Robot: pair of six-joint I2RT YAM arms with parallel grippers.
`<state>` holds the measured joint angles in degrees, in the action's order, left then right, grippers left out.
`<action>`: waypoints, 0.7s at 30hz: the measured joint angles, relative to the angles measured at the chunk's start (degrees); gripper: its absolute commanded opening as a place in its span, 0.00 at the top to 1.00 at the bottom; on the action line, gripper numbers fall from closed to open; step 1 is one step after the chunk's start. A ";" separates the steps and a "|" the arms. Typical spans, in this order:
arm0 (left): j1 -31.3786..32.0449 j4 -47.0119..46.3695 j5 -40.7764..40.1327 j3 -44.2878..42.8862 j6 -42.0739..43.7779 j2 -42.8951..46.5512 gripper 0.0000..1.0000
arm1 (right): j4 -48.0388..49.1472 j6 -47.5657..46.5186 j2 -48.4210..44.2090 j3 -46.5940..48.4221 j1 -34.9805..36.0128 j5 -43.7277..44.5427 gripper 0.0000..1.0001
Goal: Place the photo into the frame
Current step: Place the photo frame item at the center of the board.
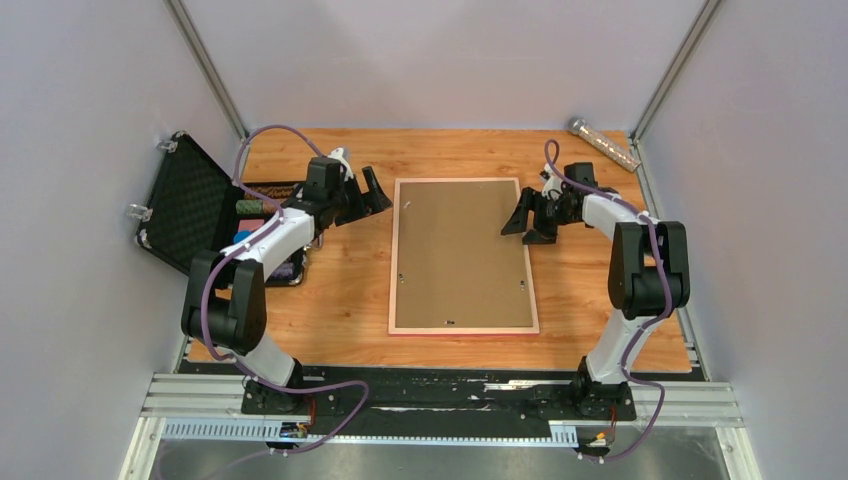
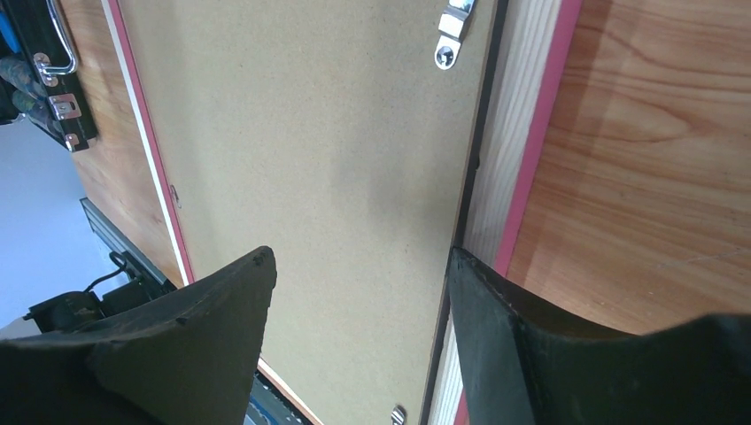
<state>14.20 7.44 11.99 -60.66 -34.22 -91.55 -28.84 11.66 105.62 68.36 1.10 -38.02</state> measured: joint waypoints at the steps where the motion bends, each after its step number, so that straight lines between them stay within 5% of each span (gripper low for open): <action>1: 0.00 0.00 0.00 0.00 0.00 0.00 0.00 | -0.15 -0.04 0.00 0.02 0.00 0.11 0.30; 21: 0.00 0.02 -0.02 0.00 0.02 0.02 0.00 | -2.27 -2.27 -3.56 2.19 0.98 3.43 0.30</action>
<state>14.20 7.46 11.97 -60.66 -34.20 -91.53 -31.11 9.39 102.06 70.54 2.09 -34.59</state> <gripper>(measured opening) 0.998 0.695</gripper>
